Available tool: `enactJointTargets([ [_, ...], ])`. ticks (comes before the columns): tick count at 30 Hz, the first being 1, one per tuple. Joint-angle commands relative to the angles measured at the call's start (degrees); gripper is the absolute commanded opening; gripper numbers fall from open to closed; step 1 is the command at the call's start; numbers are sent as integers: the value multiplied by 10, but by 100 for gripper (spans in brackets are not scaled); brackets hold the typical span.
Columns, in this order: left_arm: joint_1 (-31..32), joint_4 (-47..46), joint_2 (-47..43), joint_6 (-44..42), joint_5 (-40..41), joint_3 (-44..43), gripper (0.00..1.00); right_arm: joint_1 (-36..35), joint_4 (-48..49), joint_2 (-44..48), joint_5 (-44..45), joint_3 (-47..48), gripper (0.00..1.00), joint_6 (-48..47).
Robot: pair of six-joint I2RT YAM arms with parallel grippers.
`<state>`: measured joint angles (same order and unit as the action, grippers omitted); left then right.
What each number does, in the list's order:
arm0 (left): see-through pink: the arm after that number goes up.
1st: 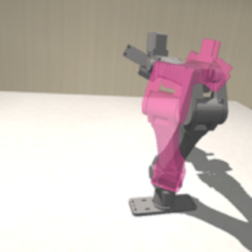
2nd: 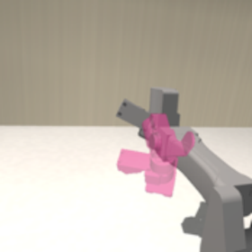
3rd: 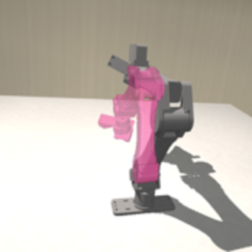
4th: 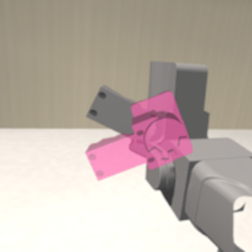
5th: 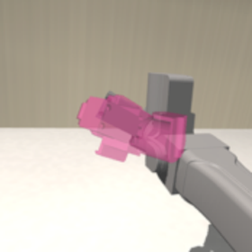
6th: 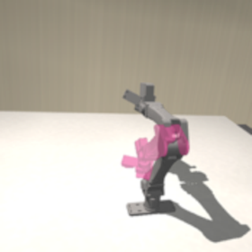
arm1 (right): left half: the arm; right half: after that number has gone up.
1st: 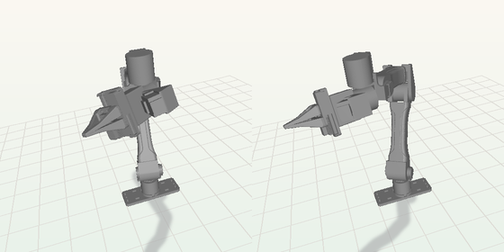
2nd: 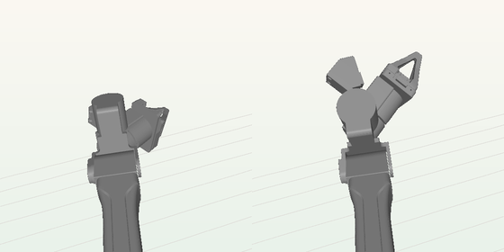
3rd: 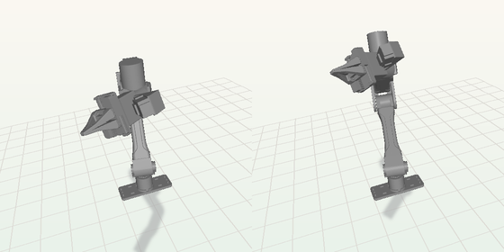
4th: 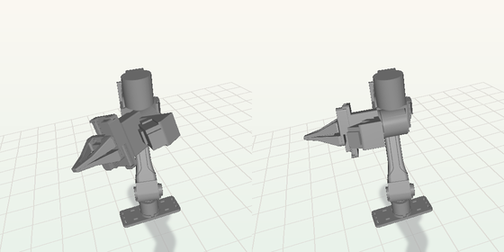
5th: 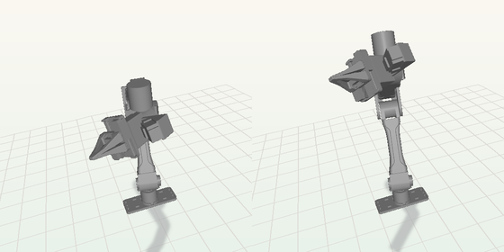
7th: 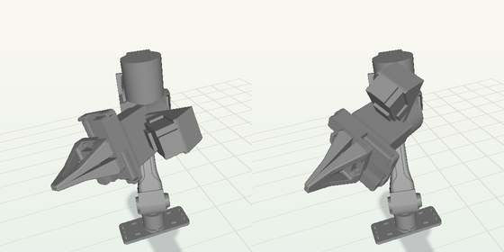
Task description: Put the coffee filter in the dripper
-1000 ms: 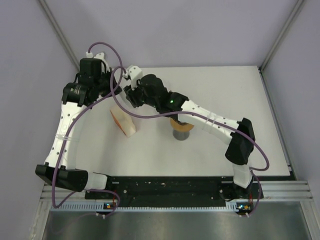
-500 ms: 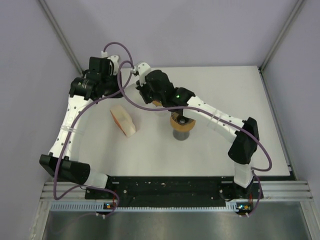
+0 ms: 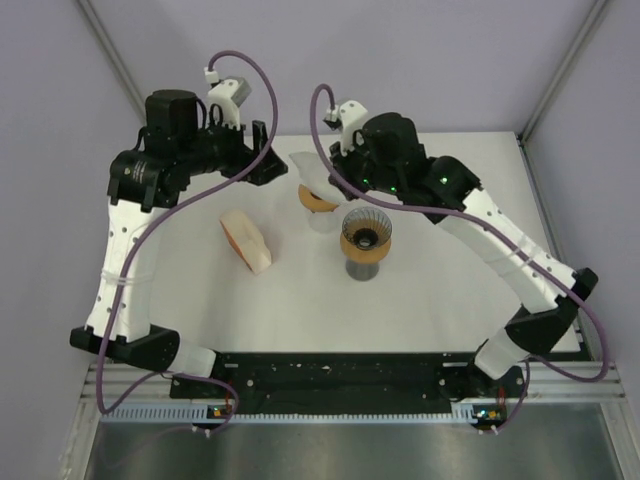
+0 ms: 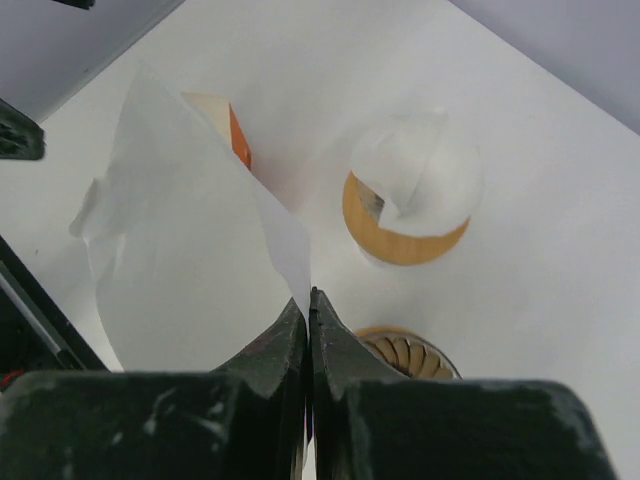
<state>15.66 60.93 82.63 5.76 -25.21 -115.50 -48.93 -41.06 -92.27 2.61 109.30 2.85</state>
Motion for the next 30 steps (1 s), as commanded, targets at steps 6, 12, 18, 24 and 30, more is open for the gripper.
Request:
enactJointTargets([
  [6, 68, -45, 29, 21, -46, 4, 81, 61, -219, 95, -52, -14, 0, 49],
  [12, 92, -96, 56, 61, -10, 38, 80, 106, -226, 94, -81, -73, 0, 39],
  [18, 125, -107, 82, 82, 6, 77, 74, 135, -209, 65, -89, -115, 0, 28],
  [24, 146, -130, 107, 101, 18, 106, 74, 146, -164, 29, -97, -138, 0, 24],
  [30, 158, -141, 140, 115, 13, 115, 76, 147, -153, 5, -95, -139, 0, 16],
])
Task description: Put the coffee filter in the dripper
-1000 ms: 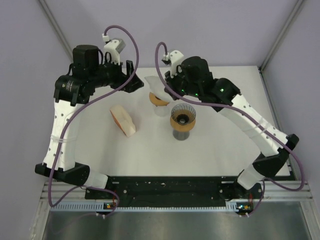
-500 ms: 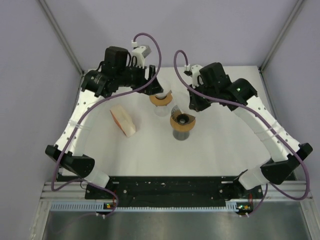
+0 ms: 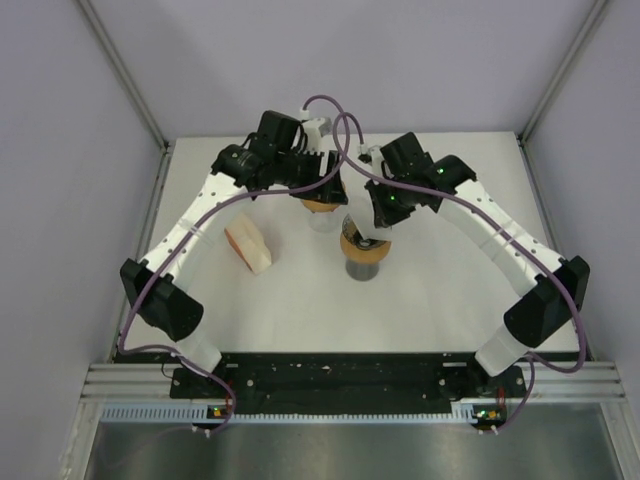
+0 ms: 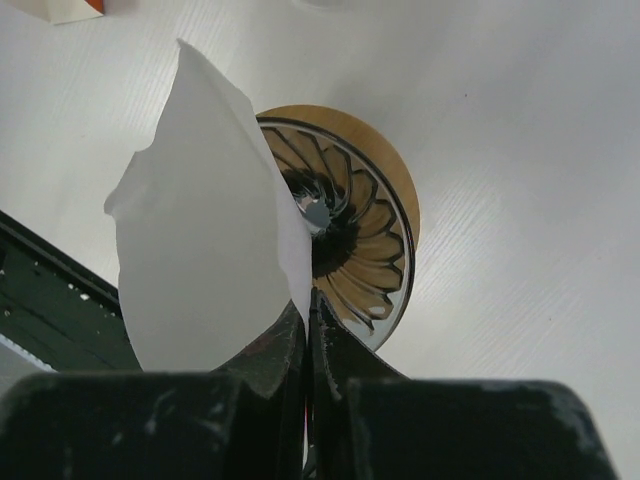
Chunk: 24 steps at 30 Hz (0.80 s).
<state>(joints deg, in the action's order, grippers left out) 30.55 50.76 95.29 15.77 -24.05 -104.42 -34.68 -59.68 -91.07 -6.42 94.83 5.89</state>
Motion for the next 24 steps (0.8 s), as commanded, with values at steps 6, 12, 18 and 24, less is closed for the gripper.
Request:
enactJointTargets([
  [6, 20, -48, 42, 32, -11, 2, 76, 8, 40, -15, -17, 7, 0, -11],
  [12, 29, -41, 60, 37, -11, 9, 56, 8, 52, -12, -25, -3, 0, -3],
  [18, 32, -26, 61, 30, -6, 9, 30, 12, 51, 6, -12, 16, 26, -22],
  [24, 33, -22, 54, 35, -3, 6, 15, 12, 36, 33, -5, 70, 44, -55],
])
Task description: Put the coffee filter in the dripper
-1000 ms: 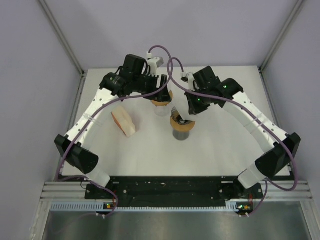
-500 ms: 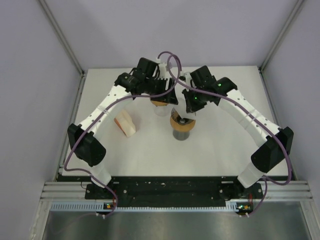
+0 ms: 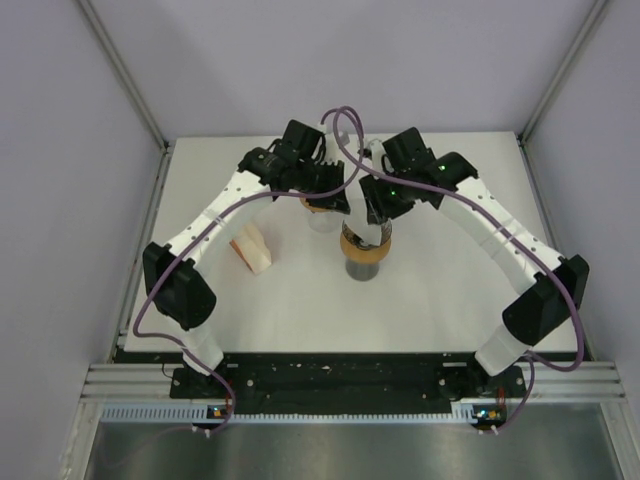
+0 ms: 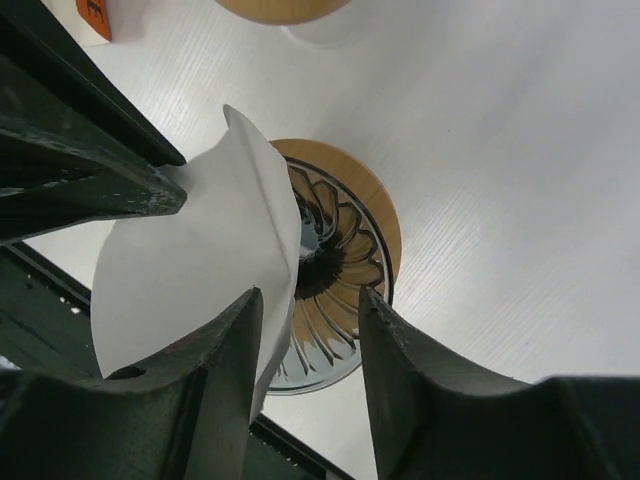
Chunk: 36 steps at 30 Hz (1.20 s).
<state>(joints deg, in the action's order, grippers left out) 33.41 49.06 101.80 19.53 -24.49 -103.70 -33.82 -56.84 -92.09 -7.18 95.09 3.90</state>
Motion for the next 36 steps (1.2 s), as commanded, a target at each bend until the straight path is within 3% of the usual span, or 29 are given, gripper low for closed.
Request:
enactJointTargets([
  [1, 5, -5, -11, -2, 2, -2, 14, 3, 5, 49, 0, 80, 45, -35],
  [4, 4, -4, -11, 0, 4, -3, 11, 3, 8, 71, -33, 107, 45, -55],
  [7, 4, -5, -11, 1, 7, -4, 11, -12, 68, 111, -50, 73, 36, -43],
  [12, 4, -1, -4, 3, 10, -14, 9, -35, 213, 175, -72, -79, 2, 35],
  [19, 4, -2, -4, 4, 9, -13, 8, -35, 238, 163, -37, -156, 0, 86],
  [28, 4, -3, -5, 6, 1, -16, 7, -42, 178, 79, 19, -141, 0, 69],
  [32, -1, 12, -2, -4, 4, -49, 20, -55, 141, 59, 61, -133, 0, 62],
  [36, -12, 25, -5, -6, -6, -77, 45, -68, 112, 38, 88, -113, 0, 53],
])
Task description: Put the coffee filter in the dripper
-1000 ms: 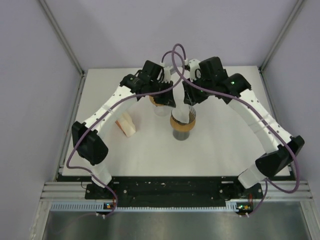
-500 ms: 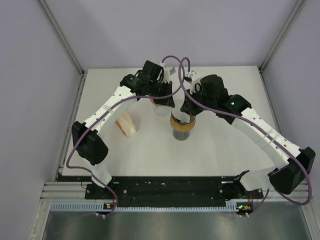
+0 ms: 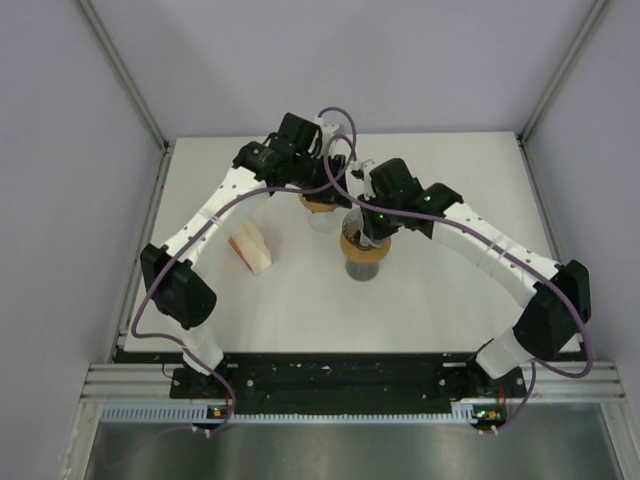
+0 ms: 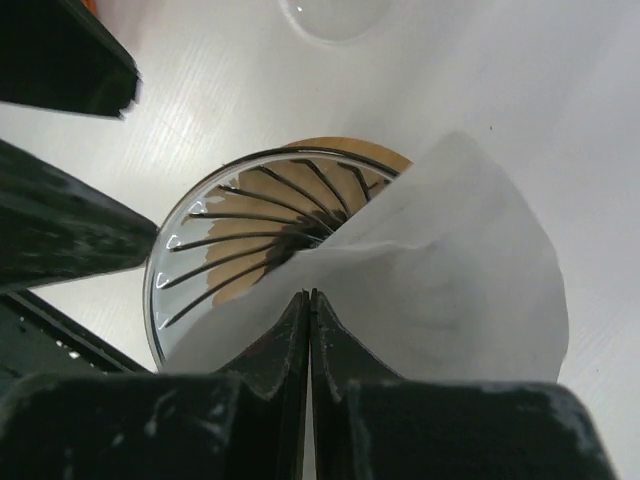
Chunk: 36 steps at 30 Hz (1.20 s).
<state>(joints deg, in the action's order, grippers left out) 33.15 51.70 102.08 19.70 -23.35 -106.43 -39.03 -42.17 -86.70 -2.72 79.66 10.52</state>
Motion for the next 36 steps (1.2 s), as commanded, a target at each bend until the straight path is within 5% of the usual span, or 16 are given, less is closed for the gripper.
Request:
enactJointTargets([
  [1, -14, 0, -12, -7, -21, -51, 48, -18, -42, -25, 43, 46, 0, -16],
  [8, -79, -45, -72, 77, -31, 46, 52, -44, -94, -87, 80, 95, 0, -24],
  [15, -73, -59, -106, 96, -61, 128, 56, -66, -148, -160, 132, 146, 0, -17],
  [36, -21, -114, -108, 123, -94, 209, 54, -47, -69, -187, 93, 53, 0, 6],
])
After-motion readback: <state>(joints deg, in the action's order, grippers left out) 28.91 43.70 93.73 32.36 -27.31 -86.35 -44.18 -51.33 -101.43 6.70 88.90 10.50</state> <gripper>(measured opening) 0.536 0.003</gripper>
